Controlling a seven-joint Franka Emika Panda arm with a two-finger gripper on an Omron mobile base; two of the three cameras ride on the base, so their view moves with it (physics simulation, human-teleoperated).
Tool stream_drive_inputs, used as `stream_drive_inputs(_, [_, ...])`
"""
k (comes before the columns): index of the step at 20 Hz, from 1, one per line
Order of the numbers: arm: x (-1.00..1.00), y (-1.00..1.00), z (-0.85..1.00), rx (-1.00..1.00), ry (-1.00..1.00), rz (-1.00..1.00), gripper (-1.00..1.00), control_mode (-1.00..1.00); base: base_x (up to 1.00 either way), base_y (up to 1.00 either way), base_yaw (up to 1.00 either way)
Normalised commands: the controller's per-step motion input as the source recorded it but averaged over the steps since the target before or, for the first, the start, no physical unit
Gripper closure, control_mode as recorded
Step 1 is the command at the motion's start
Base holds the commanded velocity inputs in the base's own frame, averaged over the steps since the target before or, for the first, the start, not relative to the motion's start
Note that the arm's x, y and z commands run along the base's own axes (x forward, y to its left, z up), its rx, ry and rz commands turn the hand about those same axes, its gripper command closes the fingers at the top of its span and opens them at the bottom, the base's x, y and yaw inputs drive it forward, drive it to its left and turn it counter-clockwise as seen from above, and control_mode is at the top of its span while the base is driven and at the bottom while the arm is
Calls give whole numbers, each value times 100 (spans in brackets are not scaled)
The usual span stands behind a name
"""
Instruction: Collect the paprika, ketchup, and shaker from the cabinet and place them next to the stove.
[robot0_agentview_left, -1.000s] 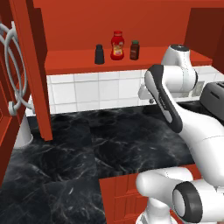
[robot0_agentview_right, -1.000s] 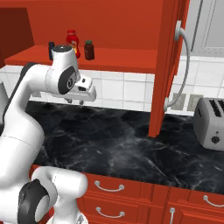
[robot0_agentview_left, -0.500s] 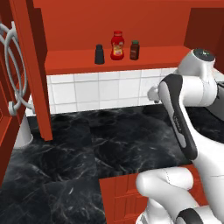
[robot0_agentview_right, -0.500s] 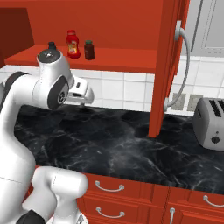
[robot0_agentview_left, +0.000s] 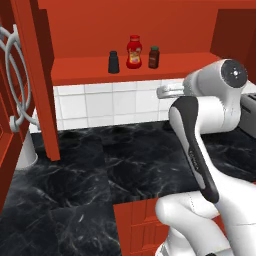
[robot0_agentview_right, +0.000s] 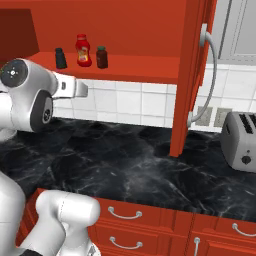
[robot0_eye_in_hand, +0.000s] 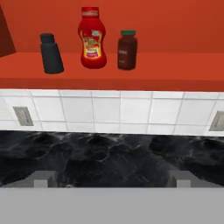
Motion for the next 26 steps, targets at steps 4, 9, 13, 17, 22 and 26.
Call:
stream_drive_inputs(4, [8,74,29,1,-32,-7,-100,-100,0,0,0])
stream_drive_inputs(9, [17,49,7,5,-24,-5,-100,-100,0,0,0])
stream_drive_inputs(13, [8,9,3,0,0,0,-100,-100,0,0,0])
stream_drive_inputs(17, [0,0,10,0,0,0,-100,-100,0,0,0])
stream_drive_inputs(22, [4,0,11,0,0,0,-100,-100,0,0,0])
stream_drive_inputs(26, [33,10,8,0,0,8,-100,-100,0,0,0])
